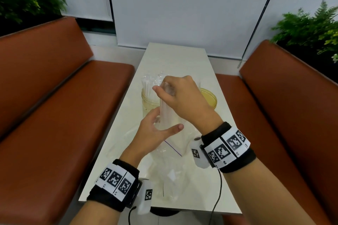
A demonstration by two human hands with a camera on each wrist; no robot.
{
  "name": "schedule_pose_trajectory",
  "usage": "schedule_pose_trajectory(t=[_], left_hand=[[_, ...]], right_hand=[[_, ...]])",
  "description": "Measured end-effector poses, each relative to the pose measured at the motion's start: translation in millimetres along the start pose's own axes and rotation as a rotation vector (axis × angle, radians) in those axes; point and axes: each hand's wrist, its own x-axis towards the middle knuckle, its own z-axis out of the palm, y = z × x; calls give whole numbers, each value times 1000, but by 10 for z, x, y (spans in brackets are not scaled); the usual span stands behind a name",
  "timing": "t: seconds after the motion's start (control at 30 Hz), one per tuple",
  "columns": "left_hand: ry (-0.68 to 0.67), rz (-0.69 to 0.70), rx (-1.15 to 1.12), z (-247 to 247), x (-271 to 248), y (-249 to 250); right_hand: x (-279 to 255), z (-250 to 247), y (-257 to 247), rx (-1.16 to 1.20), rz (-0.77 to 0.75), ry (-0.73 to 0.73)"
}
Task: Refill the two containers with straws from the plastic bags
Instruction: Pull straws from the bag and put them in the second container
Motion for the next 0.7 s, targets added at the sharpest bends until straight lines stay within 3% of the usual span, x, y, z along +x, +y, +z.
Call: schedule_pose_trajectory(t=[0.13, 0.27, 0.4, 0.53, 0.7], left_hand=[[-70, -17, 16, 7, 45, -43], [34, 34, -13, 50, 110, -45], [55, 86, -69, 47, 110, -12], [90, 137, -7, 68, 145, -55], [56, 106, 60, 29, 114, -123]], right_hand=[[-53, 182, 39, 174, 41, 152], [-99, 283, -35, 265, 138, 232], [-184, 317, -60, 581, 332, 106], [-287, 473, -17, 513, 361, -118], [-215, 534, -127, 516, 377, 48]])
